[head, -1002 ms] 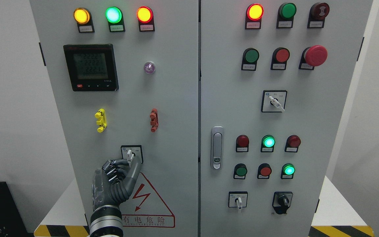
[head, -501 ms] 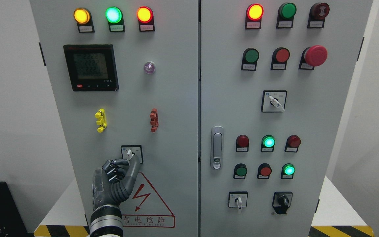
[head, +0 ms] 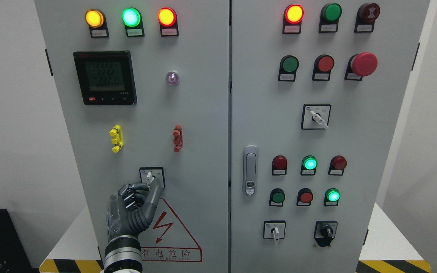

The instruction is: Turn on light switch 1

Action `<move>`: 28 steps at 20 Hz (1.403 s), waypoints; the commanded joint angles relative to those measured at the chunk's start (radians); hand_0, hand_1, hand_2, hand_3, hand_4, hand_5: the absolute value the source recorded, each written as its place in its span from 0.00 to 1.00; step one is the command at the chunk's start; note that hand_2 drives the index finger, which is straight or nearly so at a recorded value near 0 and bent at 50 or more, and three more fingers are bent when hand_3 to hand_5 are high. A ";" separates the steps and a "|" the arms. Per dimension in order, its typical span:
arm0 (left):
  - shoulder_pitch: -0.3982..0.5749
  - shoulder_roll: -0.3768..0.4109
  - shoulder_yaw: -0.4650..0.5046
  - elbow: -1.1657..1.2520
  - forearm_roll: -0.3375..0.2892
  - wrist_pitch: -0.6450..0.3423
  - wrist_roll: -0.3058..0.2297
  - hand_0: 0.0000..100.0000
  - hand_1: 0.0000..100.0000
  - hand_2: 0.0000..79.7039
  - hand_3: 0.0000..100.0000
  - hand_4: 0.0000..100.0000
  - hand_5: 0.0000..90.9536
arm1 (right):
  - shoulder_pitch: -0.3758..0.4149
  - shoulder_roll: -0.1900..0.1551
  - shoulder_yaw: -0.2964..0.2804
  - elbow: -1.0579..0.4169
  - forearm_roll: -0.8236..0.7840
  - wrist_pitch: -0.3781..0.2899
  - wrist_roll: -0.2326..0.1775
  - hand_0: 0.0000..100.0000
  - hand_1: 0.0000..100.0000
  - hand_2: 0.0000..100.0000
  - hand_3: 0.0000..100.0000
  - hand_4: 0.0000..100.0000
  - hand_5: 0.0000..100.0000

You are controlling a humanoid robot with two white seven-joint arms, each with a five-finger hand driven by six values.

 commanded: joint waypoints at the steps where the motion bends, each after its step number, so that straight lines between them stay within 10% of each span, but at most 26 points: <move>1: -0.003 0.000 0.000 0.006 0.000 0.000 -0.001 0.25 0.61 0.72 0.90 0.92 0.96 | -0.001 0.000 0.000 0.000 0.000 0.001 -0.001 0.31 0.00 0.00 0.00 0.00 0.00; 28: -0.009 0.000 0.000 0.012 0.000 -0.001 -0.003 0.39 0.55 0.72 0.91 0.93 0.96 | 0.000 0.000 0.000 0.000 0.000 0.001 -0.001 0.31 0.00 0.00 0.00 0.00 0.00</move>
